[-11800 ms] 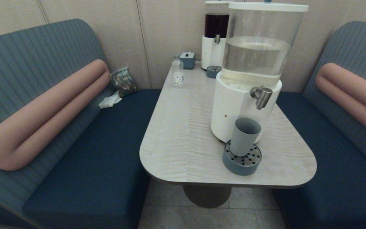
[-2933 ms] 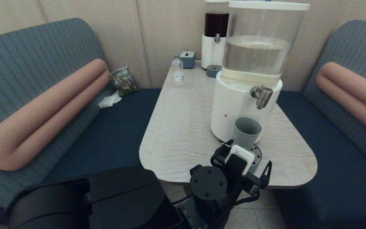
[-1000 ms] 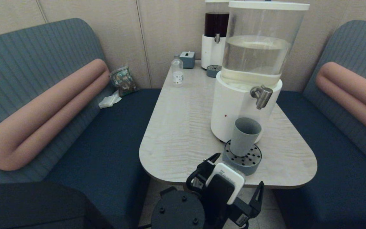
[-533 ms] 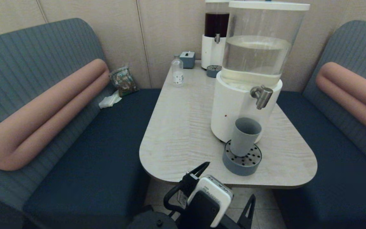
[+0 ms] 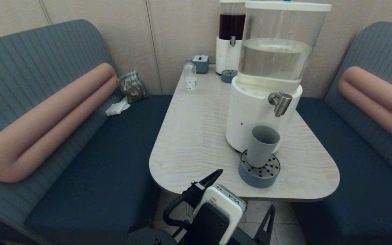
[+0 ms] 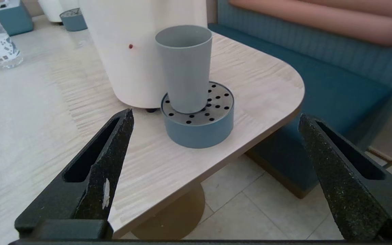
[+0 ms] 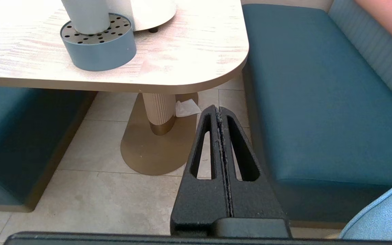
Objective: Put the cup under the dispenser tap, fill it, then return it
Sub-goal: Place the cup next to the water dispenser
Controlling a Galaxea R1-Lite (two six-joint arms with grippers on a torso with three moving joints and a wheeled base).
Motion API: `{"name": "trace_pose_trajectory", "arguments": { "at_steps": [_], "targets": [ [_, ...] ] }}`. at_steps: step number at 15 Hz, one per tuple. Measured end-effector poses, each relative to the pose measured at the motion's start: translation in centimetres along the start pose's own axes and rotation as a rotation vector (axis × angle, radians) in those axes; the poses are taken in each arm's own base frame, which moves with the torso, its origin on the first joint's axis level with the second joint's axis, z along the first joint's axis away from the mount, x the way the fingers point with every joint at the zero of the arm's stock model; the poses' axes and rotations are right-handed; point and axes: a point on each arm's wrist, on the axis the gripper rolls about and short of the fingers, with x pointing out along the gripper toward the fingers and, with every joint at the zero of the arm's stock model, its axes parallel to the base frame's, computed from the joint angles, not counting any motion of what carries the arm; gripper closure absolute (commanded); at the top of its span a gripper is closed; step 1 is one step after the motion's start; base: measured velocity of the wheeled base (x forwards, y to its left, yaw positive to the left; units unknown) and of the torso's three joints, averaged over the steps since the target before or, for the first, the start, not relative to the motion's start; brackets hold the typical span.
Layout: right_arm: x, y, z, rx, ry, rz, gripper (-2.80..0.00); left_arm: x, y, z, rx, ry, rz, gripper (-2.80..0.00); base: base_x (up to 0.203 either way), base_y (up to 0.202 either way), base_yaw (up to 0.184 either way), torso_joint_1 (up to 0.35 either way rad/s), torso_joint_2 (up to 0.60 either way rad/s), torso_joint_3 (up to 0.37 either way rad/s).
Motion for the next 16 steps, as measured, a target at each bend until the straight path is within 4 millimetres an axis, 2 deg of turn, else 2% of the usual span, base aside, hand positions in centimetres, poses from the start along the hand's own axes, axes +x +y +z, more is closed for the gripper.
{"name": "trace_pose_trajectory", "arguments": {
  "at_steps": [10, 13, 16],
  "targets": [
    [0.0, 0.0, 0.0, 0.0, 0.0, 0.0, 0.0, 0.2, -0.2, 0.2, -0.004, -0.01, 0.004, -2.8, 0.0, 0.0, 0.0, 0.0, 0.0, 0.0],
    [0.0, 0.0, 0.0, 0.0, 0.0, 0.0, 0.0, 1.1, -0.8, -0.2, -0.01, -0.009, 0.004, -2.8, 0.0, 0.0, 0.0, 0.0, 0.0, 0.0],
    [0.0, 0.0, 0.0, 0.0, 0.0, 0.0, 0.0, 2.9, -1.7, -1.1, -0.013, -0.009, 0.012, -2.8, 0.0, 0.0, 0.0, 0.0, 0.0, 0.0]
  ]
}}
